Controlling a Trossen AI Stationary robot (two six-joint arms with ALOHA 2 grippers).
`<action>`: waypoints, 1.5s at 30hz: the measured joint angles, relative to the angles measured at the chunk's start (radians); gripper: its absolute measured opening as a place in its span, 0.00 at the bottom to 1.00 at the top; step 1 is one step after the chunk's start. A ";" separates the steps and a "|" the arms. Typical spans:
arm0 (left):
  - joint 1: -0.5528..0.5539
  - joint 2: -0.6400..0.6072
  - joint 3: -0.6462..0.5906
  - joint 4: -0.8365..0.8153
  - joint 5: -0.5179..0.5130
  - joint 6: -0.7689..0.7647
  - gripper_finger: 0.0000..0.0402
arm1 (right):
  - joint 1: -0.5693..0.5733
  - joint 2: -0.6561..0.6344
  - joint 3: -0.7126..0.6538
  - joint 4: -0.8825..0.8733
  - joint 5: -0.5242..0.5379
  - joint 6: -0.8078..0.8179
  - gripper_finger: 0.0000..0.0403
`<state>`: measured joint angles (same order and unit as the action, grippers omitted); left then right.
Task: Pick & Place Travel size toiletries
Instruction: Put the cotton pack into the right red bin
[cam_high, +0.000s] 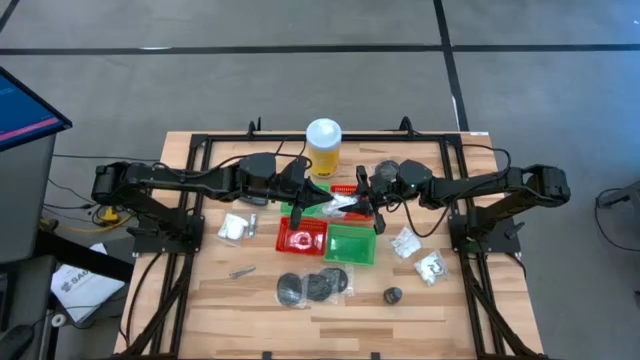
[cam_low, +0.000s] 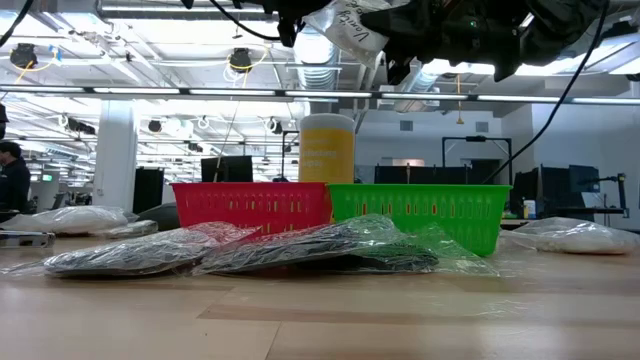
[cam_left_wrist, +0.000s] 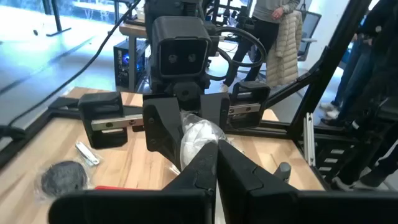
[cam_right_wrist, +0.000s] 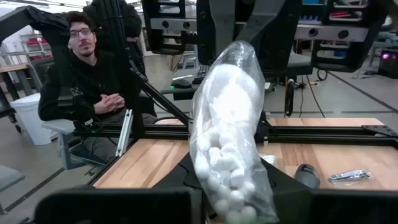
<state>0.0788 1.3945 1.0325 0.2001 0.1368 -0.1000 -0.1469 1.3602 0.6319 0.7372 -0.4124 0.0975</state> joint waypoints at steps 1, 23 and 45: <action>0.000 0.000 0.000 0.000 -0.001 0.014 0.00 | 0.000 0.000 0.000 0.000 -0.006 0.000 0.10; 0.000 -0.058 -0.022 -0.132 -0.190 0.043 0.16 | -0.081 -0.001 -0.001 -0.088 -0.009 0.042 0.09; -0.003 -0.106 -0.172 -0.137 -0.198 -0.057 0.14 | -0.082 0.000 -0.001 -0.446 0.447 0.238 0.09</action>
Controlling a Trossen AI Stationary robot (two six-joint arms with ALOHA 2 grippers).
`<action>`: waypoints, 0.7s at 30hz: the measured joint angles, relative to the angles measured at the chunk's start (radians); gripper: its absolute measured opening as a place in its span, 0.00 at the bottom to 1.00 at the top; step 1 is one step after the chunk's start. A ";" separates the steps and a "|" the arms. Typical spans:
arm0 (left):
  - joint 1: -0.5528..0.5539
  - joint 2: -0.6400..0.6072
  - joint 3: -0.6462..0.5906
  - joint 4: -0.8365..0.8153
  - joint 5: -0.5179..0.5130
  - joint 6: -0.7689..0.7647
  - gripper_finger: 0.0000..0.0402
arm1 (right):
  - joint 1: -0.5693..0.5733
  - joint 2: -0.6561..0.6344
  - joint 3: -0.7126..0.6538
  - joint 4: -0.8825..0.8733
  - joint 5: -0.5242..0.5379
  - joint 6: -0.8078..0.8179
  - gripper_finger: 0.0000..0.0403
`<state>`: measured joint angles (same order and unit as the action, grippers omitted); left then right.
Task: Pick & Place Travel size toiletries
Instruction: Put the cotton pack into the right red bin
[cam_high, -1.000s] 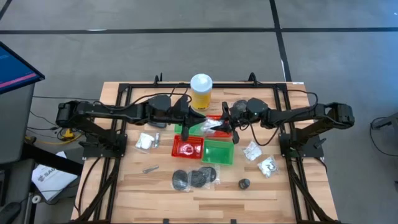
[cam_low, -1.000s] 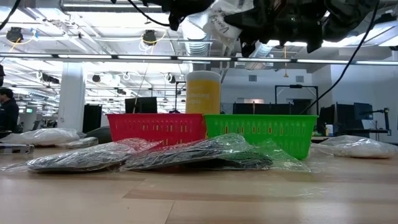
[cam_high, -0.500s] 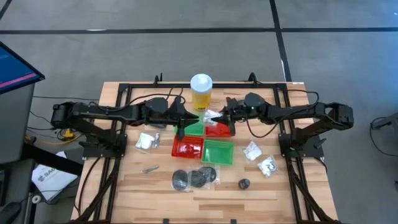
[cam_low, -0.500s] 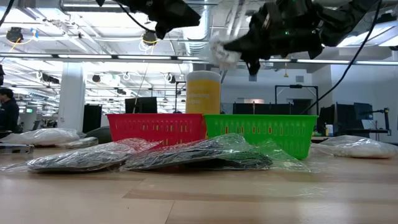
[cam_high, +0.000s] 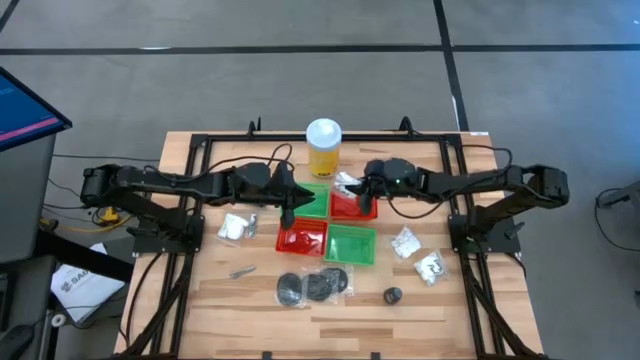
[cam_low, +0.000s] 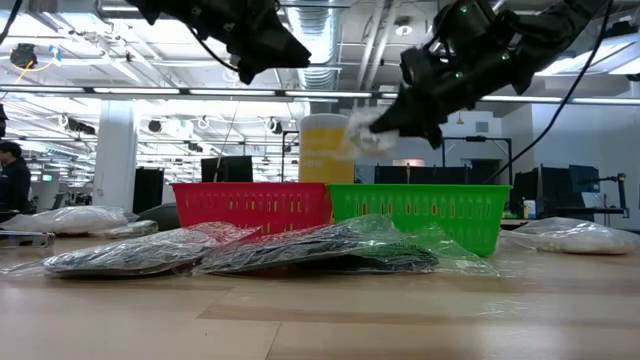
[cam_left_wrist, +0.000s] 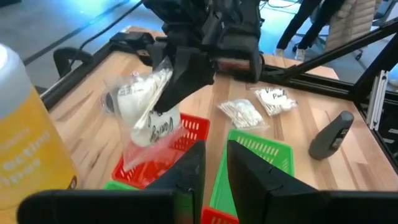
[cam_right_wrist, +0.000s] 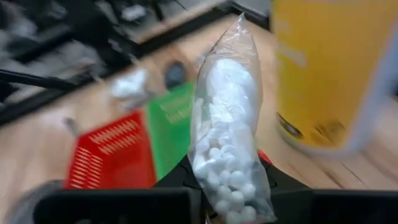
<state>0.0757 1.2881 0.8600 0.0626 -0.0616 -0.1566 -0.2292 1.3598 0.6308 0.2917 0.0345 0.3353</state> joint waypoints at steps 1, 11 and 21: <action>0.000 0.000 -0.005 0.002 0.000 -0.004 0.14 | 0.012 0.000 0.000 -0.024 0.037 0.010 0.10; -0.003 0.000 -0.026 0.001 -0.048 -0.036 0.14 | 0.136 0.000 0.000 -0.139 0.333 0.126 0.09; -0.004 0.000 -0.026 0.005 -0.053 -0.036 0.14 | 0.244 0.000 0.000 -0.310 0.606 0.351 0.09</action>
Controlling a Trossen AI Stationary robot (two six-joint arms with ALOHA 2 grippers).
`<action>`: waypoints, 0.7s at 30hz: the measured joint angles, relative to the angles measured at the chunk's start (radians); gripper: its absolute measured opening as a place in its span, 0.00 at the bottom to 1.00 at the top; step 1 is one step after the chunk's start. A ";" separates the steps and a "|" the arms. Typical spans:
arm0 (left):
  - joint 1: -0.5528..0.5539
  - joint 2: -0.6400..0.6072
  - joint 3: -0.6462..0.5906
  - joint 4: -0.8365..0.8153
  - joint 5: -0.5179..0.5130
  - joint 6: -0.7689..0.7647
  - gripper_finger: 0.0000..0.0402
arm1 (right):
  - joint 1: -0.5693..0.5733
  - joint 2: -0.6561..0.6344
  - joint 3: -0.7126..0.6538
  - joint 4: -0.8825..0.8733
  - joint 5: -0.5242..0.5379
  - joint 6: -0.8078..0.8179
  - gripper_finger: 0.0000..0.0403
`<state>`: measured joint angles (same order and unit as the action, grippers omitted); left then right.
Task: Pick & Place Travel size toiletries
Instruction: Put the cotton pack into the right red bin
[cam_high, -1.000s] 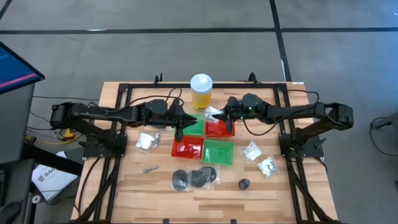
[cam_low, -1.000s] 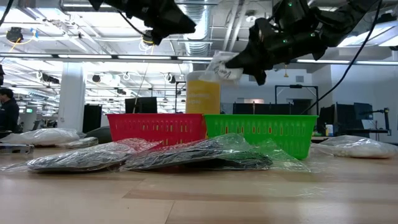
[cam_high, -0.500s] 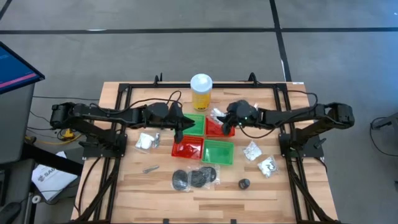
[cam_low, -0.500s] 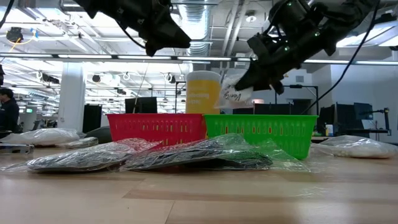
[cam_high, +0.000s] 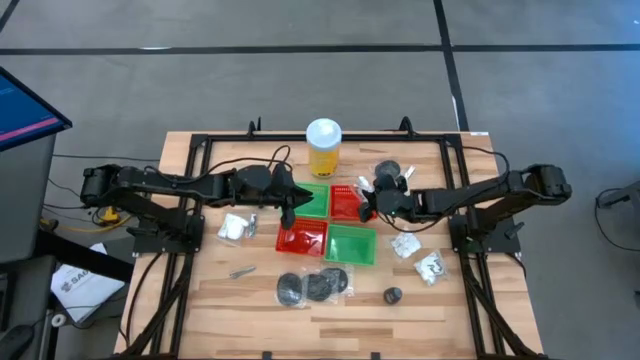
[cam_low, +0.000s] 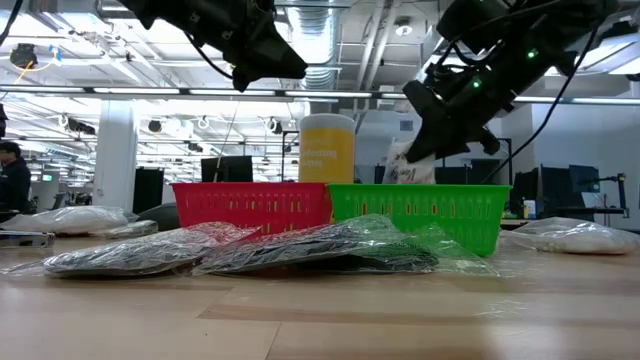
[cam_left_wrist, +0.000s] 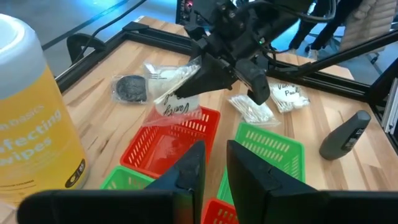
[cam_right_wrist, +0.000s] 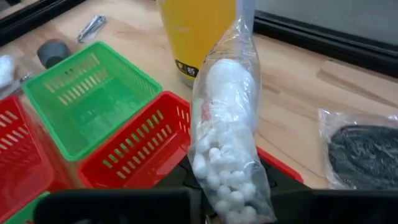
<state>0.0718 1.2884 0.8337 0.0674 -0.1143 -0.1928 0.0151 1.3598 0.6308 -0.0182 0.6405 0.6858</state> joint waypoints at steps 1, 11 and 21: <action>0.000 0.000 0.000 0.001 0.000 -0.003 0.14 | 0.010 0.000 0.000 -0.003 0.014 0.019 0.09; 0.000 0.000 0.000 0.001 0.000 -0.007 0.14 | 0.087 0.003 0.000 -0.136 0.135 0.203 0.09; -0.005 0.000 0.000 0.002 -0.018 -0.007 0.14 | 0.102 0.003 0.000 -0.139 0.151 0.232 0.10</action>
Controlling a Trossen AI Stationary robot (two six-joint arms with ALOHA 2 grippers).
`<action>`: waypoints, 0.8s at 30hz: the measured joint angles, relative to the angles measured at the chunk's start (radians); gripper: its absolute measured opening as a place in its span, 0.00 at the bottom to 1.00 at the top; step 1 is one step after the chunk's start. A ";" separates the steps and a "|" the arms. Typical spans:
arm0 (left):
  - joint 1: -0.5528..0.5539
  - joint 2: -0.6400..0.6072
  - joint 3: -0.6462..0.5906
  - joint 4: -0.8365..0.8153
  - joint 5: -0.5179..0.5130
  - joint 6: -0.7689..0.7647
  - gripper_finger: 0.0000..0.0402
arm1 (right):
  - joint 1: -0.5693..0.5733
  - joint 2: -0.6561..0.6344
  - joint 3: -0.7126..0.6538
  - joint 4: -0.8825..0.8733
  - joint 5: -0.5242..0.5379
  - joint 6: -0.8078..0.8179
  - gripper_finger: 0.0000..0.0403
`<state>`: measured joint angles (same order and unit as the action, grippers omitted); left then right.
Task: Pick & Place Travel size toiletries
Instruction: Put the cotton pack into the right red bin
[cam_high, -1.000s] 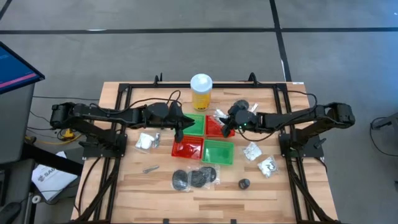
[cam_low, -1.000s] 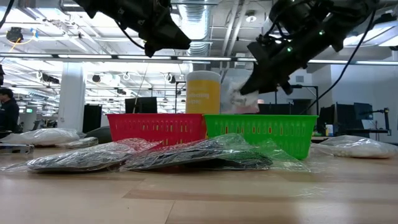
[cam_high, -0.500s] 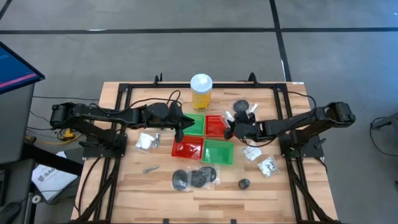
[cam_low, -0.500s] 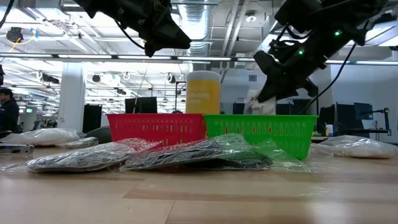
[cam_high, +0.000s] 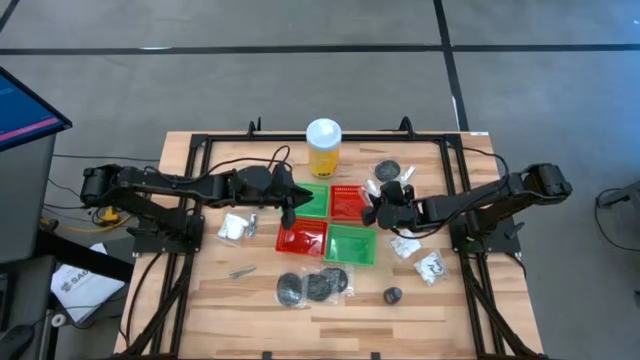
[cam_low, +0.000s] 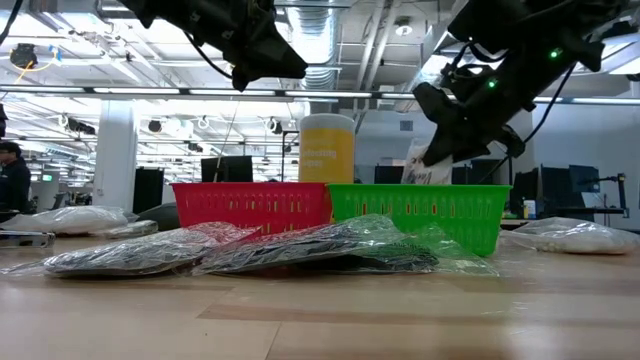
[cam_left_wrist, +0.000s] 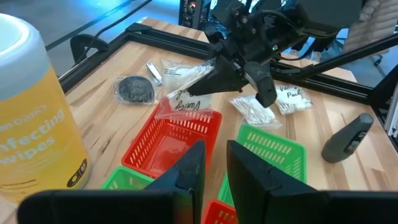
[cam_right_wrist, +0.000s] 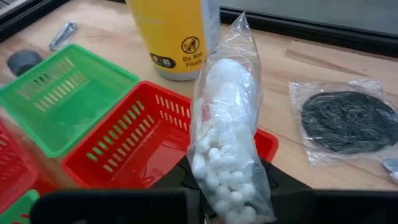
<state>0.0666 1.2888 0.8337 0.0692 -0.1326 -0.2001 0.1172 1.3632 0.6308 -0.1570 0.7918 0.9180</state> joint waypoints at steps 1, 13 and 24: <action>0.000 0.000 0.000 0.000 0.000 0.000 0.14 | 0.001 0.000 0.000 0.003 0.000 0.000 0.10; 0.000 0.000 0.000 0.003 -0.001 0.000 0.14 | 0.003 0.137 -0.002 0.035 0.015 0.045 0.10; 0.000 0.000 0.000 0.004 -0.002 0.000 0.14 | 0.003 0.148 -0.001 0.064 0.002 0.036 0.17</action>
<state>0.0666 1.2892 0.8337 0.0734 -0.1341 -0.2001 0.1204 1.5116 0.6300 -0.0933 0.7936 0.9540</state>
